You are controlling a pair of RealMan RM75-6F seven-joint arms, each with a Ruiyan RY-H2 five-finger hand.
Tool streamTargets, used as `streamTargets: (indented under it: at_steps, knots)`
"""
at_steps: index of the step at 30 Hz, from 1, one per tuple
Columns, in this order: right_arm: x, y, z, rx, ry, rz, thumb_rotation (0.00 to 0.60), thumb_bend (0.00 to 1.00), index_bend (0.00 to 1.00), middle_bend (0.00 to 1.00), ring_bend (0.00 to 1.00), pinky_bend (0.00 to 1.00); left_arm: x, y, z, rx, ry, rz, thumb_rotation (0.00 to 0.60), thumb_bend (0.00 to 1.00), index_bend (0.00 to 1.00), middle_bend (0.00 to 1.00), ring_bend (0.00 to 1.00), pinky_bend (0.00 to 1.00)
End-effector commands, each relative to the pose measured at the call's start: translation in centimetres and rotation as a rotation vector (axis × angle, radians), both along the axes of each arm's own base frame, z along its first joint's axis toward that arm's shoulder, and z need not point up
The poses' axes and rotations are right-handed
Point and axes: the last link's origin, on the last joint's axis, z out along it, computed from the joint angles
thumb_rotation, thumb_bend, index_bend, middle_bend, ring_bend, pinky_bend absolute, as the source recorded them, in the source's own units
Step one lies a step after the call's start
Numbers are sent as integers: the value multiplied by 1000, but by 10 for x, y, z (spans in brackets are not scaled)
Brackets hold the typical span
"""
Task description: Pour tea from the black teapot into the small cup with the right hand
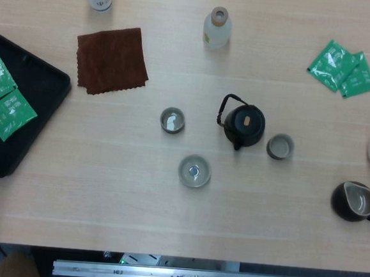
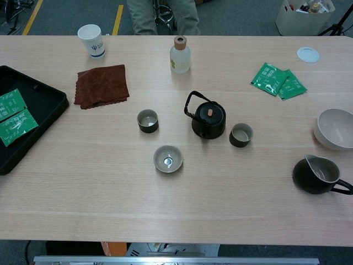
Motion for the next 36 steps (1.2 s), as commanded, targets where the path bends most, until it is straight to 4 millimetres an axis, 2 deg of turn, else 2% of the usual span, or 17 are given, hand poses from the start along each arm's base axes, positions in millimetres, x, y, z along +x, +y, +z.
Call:
streamTargets:
  at_steps: [1, 6, 12, 18, 23, 27, 36]
  knots:
    - [0, -1, 0, 4, 0, -1, 600, 294, 388, 521, 329, 54, 0, 0, 0, -1, 1, 3, 600, 294, 249, 253, 170, 82]
    - [2, -3, -3, 22, -2, 11, 600, 294, 388, 521, 329, 54, 0, -1, 0, -3, 2, 5, 600, 294, 249, 253, 170, 83]
    - [14, -14, -7, 76, 19, 72, 600, 293, 388, 521, 329, 54, 0, -3, 1, 4, -1, 5, 600, 294, 249, 253, 170, 83]
    - [39, -38, -16, 162, 75, 184, 600, 291, 388, 516, 329, 54, -1, -5, 1, 8, -3, 10, 600, 294, 249, 253, 170, 83]
    - [60, -60, -30, 247, 112, 264, 600, 270, 388, 473, 332, 54, -3, -9, 4, 18, -6, 18, 600, 293, 249, 253, 170, 83]
    - [76, -76, -44, 318, 132, 315, 596, 250, 388, 439, 294, 54, -4, -11, 6, 27, -8, 21, 600, 294, 249, 253, 170, 82]
    - [115, -109, -80, 481, 184, 413, 403, 108, 356, 377, 229, 54, -4, -15, 9, 37, -14, 26, 600, 293, 249, 253, 170, 83]
